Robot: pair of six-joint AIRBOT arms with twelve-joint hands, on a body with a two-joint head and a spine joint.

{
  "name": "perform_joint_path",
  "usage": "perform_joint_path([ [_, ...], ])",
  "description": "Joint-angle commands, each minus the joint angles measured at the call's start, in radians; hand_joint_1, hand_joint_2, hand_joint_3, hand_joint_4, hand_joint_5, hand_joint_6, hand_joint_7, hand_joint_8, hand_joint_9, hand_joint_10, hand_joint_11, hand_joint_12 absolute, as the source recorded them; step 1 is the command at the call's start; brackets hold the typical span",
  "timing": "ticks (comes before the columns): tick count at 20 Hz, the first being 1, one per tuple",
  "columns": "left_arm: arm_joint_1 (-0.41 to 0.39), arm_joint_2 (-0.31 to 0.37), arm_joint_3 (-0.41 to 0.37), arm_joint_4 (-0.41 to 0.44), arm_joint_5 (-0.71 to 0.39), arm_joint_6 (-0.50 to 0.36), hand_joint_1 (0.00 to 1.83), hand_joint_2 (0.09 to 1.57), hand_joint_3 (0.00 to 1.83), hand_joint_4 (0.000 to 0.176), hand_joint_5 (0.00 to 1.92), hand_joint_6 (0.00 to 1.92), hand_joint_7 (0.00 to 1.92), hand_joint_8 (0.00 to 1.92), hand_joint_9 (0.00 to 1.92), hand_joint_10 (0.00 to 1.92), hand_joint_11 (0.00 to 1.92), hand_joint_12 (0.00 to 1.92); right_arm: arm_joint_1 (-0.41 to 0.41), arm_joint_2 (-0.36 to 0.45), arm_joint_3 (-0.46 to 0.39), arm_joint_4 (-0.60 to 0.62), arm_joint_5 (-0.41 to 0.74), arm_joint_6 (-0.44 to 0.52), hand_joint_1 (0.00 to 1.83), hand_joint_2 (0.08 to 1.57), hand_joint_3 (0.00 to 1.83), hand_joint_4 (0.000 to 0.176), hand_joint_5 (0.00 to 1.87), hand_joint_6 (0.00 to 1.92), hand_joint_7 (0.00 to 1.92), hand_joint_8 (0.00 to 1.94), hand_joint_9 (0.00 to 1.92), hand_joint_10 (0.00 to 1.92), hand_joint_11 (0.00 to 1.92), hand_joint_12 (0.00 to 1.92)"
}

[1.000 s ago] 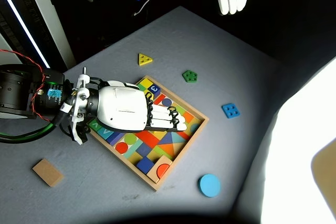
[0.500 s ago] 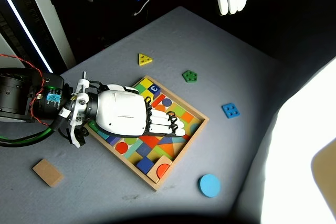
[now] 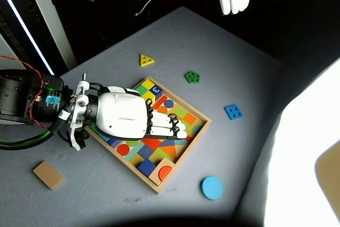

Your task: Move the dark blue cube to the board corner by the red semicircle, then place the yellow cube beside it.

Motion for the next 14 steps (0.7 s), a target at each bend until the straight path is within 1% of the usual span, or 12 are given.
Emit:
perform_joint_path([
  [1, -0.013, 0.0, -0.003, 0.016, -0.095, -0.001, 0.0, 1.11, 0.0, 0.036, 0.07, 0.0, 0.11, 0.0, 0.09, 0.0, 0.0, 0.5, -0.004, 0.007, 0.003, -0.005, 0.066, -0.007, 0.0, 1.15, 0.0, 0.0, 0.79, 0.01, 0.13, 0.0, 0.0, 0.0, 0.0, 0.0],
  [3, -0.013, 0.0, -0.003, 0.016, -0.095, -0.001, 0.0, 1.12, 0.0, 0.032, 0.06, 0.0, 0.1, 0.0, 0.09, 0.0, 0.0, 0.51, -0.005, 0.015, 0.005, -0.005, 0.066, -0.009, 0.0, 1.15, 0.0, 0.0, 0.78, 0.0, 0.11, 0.0, 0.0, 0.0, 0.0, 0.0],
  [5, -0.013, 0.0, -0.003, 0.016, -0.095, -0.001, 0.0, 1.11, 0.0, 0.035, 0.05, 0.0, 0.1, 0.0, 0.09, 0.0, 0.0, 0.52, -0.004, 0.023, 0.01, -0.005, 0.066, -0.012, 0.0, 1.15, 0.0, 0.0, 0.78, 0.0, 0.12, 0.01, 0.0, 0.0, 0.0, 0.0],
  [6, -0.013, 0.0, -0.003, 0.016, -0.095, -0.001, 0.0, 1.12, 0.0, 0.036, 0.06, 0.0, 0.1, 0.0, 0.09, 0.0, 0.0, 0.5, -0.005, 0.024, 0.014, -0.005, 0.066, -0.012, 0.0, 1.15, 0.0, 0.0, 0.79, 0.0, 0.13, 0.01, 0.0, 0.0, 0.0, 0.0],
  [7, -0.013, 0.0, -0.003, 0.016, -0.095, -0.001, 0.0, 1.12, 0.0, 0.033, 0.06, 0.0, 0.1, 0.0, 0.09, 0.0, 0.0, 0.51, -0.005, 0.025, 0.021, -0.005, 0.066, -0.013, 0.0, 1.14, 0.0, 0.0, 0.8, 0.01, 0.13, 0.01, 0.0, 0.0, 0.0, 0.0],
  [12, -0.013, 0.0, -0.003, 0.016, -0.095, -0.001, 0.0, 1.11, 0.0, 0.034, 0.07, 0.01, 0.11, 0.0, 0.1, 0.0, 0.0, 0.51, -0.003, 0.039, 0.048, -0.001, 0.039, -0.012, 0.0, 1.14, 0.0, 0.0, 0.77, 0.0, 0.14, 0.01, 0.0, 0.0, 0.0, 0.0],
  [14, -0.013, 0.0, -0.003, 0.016, -0.095, -0.001, 0.0, 1.11, 0.0, 0.034, 0.09, 0.01, 0.13, 0.01, 0.11, 0.01, 0.0, 0.54, -0.002, 0.04, 0.061, 0.01, 0.039, -0.012, 0.0, 1.14, 0.0, 0.0, 0.79, 0.0, 0.15, 0.01, 0.0, 0.0, 0.0, 0.0],
])
